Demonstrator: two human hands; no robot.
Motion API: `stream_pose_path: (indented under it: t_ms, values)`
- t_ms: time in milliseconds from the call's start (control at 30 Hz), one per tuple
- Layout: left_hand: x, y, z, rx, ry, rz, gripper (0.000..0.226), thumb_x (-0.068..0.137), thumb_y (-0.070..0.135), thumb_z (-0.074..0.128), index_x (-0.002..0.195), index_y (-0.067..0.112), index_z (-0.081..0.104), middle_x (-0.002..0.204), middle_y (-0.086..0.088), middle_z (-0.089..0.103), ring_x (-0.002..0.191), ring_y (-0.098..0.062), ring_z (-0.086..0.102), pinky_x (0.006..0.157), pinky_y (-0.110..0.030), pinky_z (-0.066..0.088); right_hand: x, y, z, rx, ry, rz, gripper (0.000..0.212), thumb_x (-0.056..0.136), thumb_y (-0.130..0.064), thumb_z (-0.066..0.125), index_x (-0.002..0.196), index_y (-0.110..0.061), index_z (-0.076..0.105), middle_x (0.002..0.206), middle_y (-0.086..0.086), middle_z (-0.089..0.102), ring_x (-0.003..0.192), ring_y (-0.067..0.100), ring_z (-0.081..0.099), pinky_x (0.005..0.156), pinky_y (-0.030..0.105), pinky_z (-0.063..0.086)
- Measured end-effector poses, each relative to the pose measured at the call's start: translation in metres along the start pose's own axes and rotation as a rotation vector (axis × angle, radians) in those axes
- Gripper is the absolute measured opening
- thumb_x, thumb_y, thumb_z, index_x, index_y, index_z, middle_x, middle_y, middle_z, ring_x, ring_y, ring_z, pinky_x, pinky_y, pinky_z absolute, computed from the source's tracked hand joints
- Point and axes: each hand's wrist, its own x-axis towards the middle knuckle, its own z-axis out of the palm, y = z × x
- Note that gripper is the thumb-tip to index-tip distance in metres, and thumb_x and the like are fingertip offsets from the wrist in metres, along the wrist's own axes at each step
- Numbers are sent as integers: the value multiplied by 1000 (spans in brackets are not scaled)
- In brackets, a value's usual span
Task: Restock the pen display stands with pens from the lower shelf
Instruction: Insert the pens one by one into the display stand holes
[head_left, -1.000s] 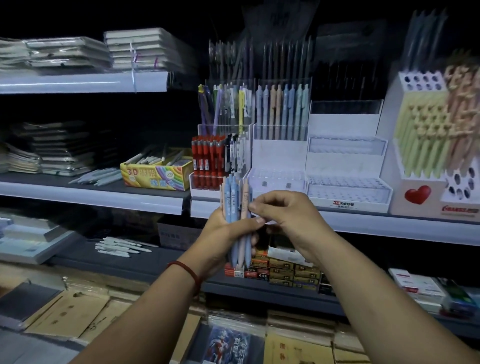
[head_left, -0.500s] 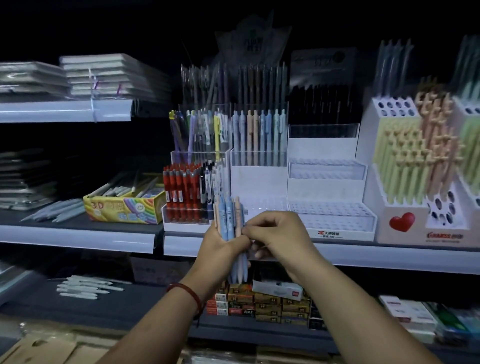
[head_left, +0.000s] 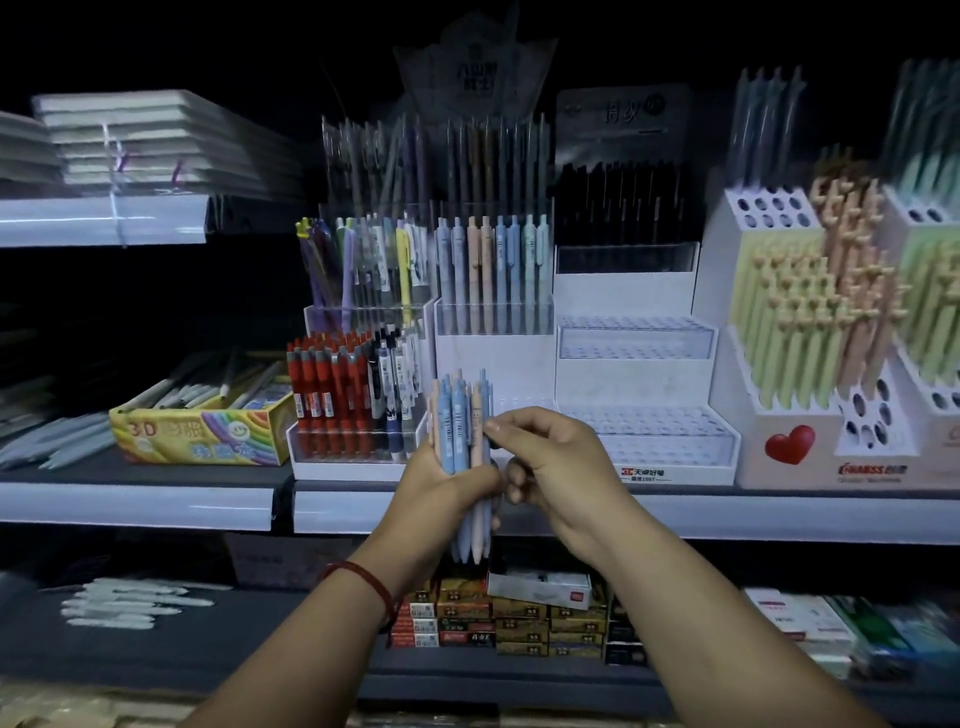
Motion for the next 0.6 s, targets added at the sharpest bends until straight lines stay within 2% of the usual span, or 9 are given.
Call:
stream_pose_path:
  t_ms: [67,167,267,333,433,533,600]
  values:
    - [4,-1,0,4,7,-9,36,76,5,70,110,0,58,75,-16,60,63,-26,59,57,-35,52,5,-4,0,-29,66,-52,9,95,-12,70,86,-9,69,63,11,54,48,18,48,44,27,43]
    - [9,-5,-2,40,63,-5,32,74,1,70,101,0,55,68,-15,53,55,-25,54,54,-35,53,19,-19,-5,77,197,-124,7,99,-10,65,93,-7,68,84,8,68,56,16,62,46,25,47]
    - [18,-14,-9,129,158,56,34,83,-13,65,109,8,56,67,-13,54,53,-27,54,53,-37,54,38,-36,-16,100,326,-226,9,102,-10,60,97,-4,64,93,9,71,60,17,70,52,24,55]
    - [26,-16,-13,135,210,97,33,86,-13,64,108,10,56,68,-14,56,53,-29,54,54,-39,54,50,-41,-20,-5,362,-300,10,104,-12,58,98,-4,60,96,12,71,63,21,74,58,28,59]
    - [38,-17,-18,134,262,153,25,88,-10,67,104,5,56,66,-16,58,52,-30,53,52,-39,53,66,-39,-16,-201,365,-388,7,103,-12,58,97,-12,54,96,13,68,64,25,75,64,36,63]
    - [48,-19,-24,169,294,209,35,86,-13,67,115,4,56,67,-12,60,48,-29,53,47,-34,51,82,-34,-10,-357,365,-439,9,103,-12,57,101,-19,52,96,8,66,62,22,74,59,28,60]
    - [52,-21,-27,157,320,234,31,83,-10,70,107,4,57,67,-13,59,46,-27,54,47,-34,52,91,-28,-8,-451,364,-477,6,103,-13,56,105,-18,53,94,2,65,63,19,73,61,31,60]
